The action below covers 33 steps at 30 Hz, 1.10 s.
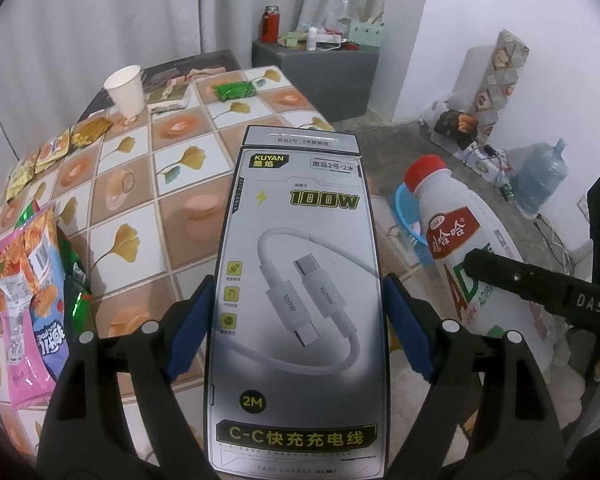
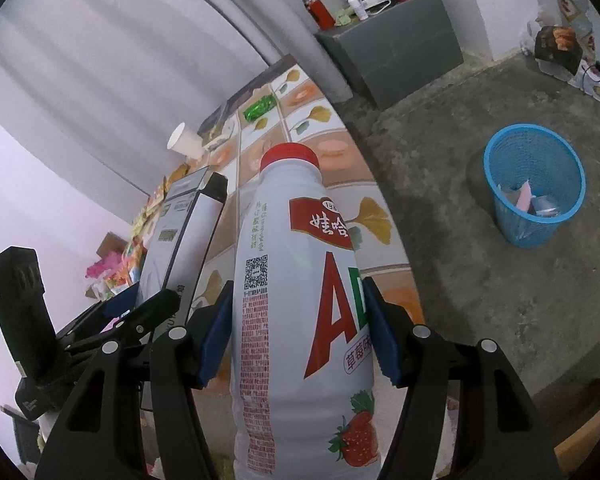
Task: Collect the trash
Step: 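Carry the cable box and milk bottle to the blue wastebasket and release both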
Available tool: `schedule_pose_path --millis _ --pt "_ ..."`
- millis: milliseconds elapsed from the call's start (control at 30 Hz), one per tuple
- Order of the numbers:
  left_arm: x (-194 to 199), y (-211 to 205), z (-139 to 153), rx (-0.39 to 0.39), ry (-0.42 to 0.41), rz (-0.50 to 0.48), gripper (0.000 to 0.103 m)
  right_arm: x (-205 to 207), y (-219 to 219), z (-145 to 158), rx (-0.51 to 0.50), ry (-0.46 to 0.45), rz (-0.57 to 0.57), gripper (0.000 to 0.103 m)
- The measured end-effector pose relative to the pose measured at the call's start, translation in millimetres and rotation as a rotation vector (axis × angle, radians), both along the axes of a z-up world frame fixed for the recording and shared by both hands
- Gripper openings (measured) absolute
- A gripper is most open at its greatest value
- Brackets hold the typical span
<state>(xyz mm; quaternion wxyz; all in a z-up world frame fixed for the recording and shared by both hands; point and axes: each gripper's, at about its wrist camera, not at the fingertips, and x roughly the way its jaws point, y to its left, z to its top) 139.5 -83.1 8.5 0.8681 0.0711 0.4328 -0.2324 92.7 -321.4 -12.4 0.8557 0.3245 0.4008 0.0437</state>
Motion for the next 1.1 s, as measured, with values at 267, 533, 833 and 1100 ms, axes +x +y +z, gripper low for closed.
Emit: schedule_pose_path --millis 267,533,833,1100 --pt "-9 -32 13 -0.005 -0.022 -0.062 0.078 -20 -23 5 0.014 -0.028 -0.052 0.06" --pt "-15 -80 17 -0.007 -0.025 -0.148 0.078 -44 -55 -1 0.033 -0.035 -0.124 0.06" --pt "-9 -153 12 -0.011 0.024 -0.279 0.078 -73 -112 -20 0.065 -0.018 -0.257 0.06" --pt "14 -239 -8 -0.036 0.12 -0.393 0.078 -87 -183 -46 0.059 0.045 -0.419 0.06"
